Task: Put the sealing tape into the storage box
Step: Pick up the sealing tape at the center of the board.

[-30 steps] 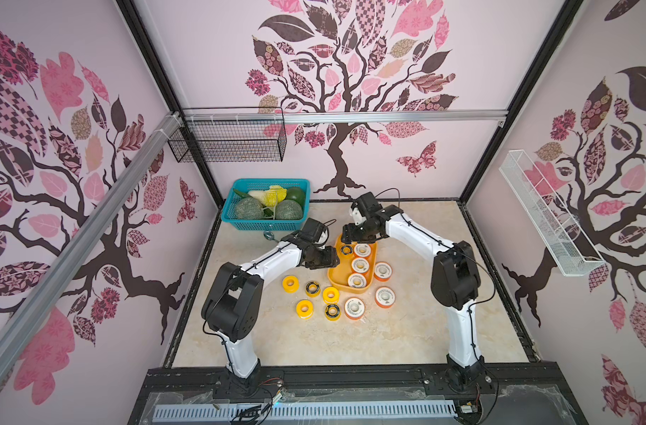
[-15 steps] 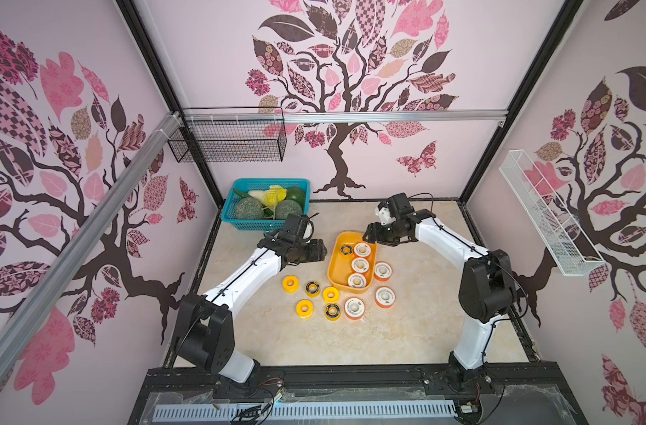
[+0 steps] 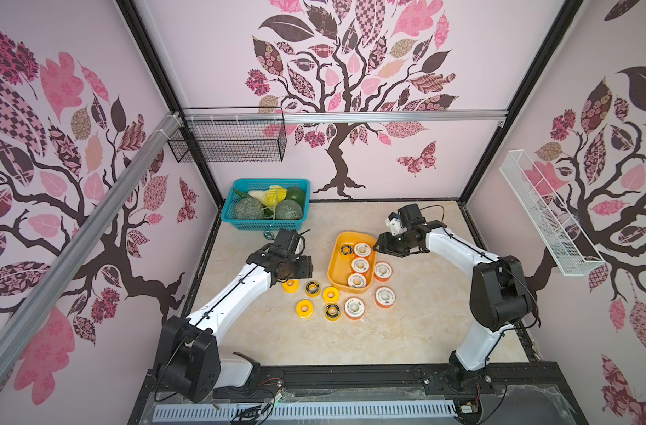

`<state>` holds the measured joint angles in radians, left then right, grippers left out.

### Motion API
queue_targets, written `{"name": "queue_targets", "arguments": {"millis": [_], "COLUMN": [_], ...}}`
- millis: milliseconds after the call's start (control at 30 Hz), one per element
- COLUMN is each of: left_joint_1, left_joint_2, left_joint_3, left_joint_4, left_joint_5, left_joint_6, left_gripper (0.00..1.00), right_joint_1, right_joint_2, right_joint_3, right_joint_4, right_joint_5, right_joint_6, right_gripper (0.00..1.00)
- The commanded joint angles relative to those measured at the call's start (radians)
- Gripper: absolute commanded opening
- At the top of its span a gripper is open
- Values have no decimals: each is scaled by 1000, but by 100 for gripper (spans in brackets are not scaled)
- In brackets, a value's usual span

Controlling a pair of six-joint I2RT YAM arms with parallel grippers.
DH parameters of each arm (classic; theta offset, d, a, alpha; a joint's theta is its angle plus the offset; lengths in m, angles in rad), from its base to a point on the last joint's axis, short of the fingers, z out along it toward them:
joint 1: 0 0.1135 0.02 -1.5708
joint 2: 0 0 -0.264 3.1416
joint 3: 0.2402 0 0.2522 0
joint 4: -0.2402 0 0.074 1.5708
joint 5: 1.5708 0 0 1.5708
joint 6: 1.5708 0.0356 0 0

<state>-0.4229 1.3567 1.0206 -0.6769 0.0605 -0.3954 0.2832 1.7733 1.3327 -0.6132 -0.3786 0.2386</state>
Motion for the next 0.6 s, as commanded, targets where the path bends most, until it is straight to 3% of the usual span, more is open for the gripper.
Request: {"name": "queue_targets", "arguments": {"millis": [0, 67, 567], "left_joint_1": [6, 6, -46], "left_joint_2": [-16, -13, 157], "left_joint_3": [-22, -33, -51], "left_joint_4": [-14, -6, 56], "left_joint_5": [-6, 10, 5], "left_joint_6": [17, 21, 13], "left_gripper": [66, 66, 68], "right_joint_1": [-4, -4, -4], "right_joint_2": [-41, -38, 28], "right_joint_3": [-14, -21, -32], "right_joint_4": [23, 25, 56], "right_joint_5": [3, 3, -40], "right_joint_6": [2, 0, 21], "right_gripper": [53, 47, 32]}}
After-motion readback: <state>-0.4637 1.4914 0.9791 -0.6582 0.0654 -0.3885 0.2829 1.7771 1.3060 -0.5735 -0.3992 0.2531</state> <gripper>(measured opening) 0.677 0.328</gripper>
